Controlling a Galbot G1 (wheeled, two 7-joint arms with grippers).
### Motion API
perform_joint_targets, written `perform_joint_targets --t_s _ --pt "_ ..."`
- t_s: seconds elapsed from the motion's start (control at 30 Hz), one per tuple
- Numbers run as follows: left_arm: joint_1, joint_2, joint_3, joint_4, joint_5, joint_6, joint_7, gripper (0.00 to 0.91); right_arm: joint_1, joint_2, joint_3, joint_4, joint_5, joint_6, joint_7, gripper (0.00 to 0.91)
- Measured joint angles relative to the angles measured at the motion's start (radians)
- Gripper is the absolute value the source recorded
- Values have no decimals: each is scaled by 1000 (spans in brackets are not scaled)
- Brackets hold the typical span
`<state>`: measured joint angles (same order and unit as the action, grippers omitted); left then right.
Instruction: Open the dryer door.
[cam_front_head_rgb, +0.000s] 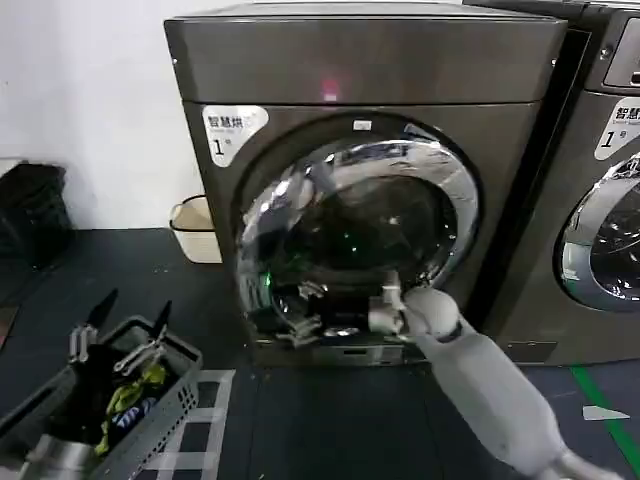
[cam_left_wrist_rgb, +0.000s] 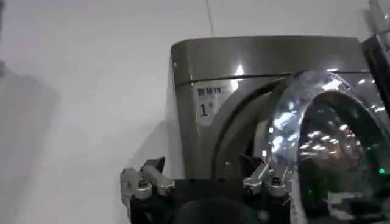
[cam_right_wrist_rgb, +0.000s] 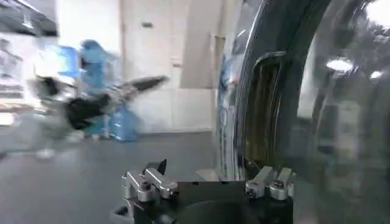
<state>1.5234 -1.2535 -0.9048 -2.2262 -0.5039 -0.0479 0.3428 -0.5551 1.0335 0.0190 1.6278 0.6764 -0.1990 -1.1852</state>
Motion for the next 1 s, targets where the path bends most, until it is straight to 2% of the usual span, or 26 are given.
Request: perform_joint_targets --t_s 0.3,0.43,0.53,0.73,0.83,1.0 --pt "-91 182 49 106 -220 87 -2 907 -145 -91 115 117 -11 -10 -198 907" --pt "-146 268 90 164 -305 84 7 907 -205 -121 165 154 -12 -2 -252 907" --pt "-201 342 144 229 -380 66 50 907 -247 -142 209 175 -12 8 -274 907" --pt "-384 480 336 397 -494 18 166 907 -333 -179 333 177 1 41 -276 907" --pt "-483 522 465 432 -529 11 209 907 -387 -192 426 174 10 44 -276 907" --pt "-620 542 670 465 -528 -6 230 907 -469 -193 585 151 9 45 -271 907"
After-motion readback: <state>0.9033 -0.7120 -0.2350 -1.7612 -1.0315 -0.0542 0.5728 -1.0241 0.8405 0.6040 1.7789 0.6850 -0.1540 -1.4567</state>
